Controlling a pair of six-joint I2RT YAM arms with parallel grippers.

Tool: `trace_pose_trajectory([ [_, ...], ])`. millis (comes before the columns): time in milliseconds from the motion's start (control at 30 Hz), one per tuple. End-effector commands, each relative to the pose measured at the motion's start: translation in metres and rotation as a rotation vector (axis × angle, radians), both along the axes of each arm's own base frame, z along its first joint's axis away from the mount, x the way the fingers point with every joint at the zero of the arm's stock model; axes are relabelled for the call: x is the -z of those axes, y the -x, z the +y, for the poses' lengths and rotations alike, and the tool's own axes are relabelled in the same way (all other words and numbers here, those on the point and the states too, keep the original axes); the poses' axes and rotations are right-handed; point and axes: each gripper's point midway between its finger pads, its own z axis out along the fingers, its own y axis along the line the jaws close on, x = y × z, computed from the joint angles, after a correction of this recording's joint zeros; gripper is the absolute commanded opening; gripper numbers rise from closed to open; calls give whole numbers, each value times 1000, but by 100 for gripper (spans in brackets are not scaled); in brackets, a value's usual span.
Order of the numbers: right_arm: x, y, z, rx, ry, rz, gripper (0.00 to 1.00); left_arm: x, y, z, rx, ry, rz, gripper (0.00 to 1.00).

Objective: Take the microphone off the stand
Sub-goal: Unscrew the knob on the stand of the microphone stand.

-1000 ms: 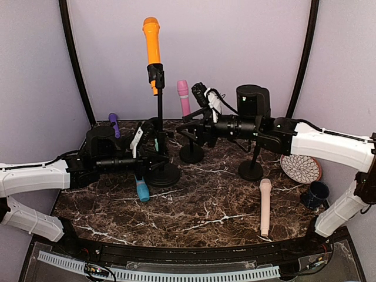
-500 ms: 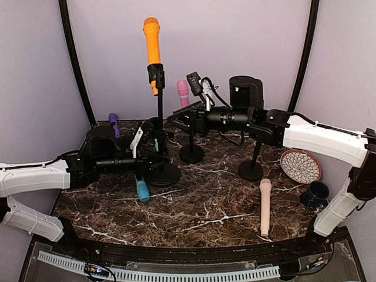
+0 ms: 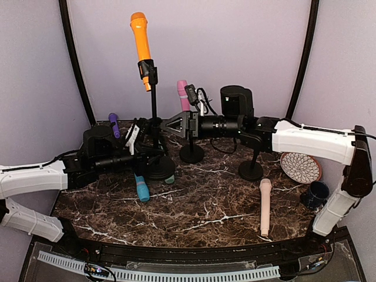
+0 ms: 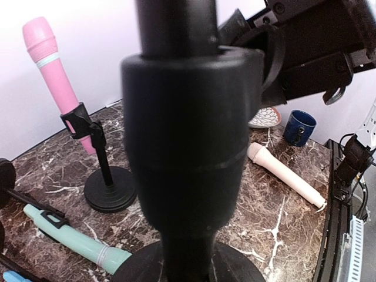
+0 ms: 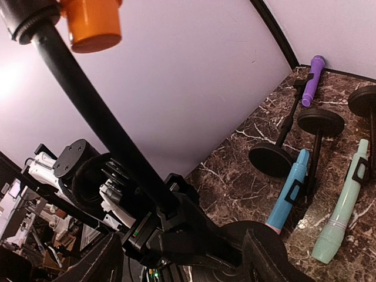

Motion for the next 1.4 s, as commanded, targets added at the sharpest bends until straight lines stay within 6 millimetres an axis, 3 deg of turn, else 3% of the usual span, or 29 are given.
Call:
trace_pose_trajectory([
  [0,-21,7,10,-48,-136,69,70,-63,-4,14,-66,132,-197,0],
  [500,-20,3,21,-52,-200,166,64,-64,0,12,-43,137,-204,0],
  [1000,-5,-1,26,-33,-166,197,51,-65,2,10,-25,141,-207,0],
  [1367,-9,-1,24,-25,-170,177,38,-66,4,10,-16,143,-210,0],
])
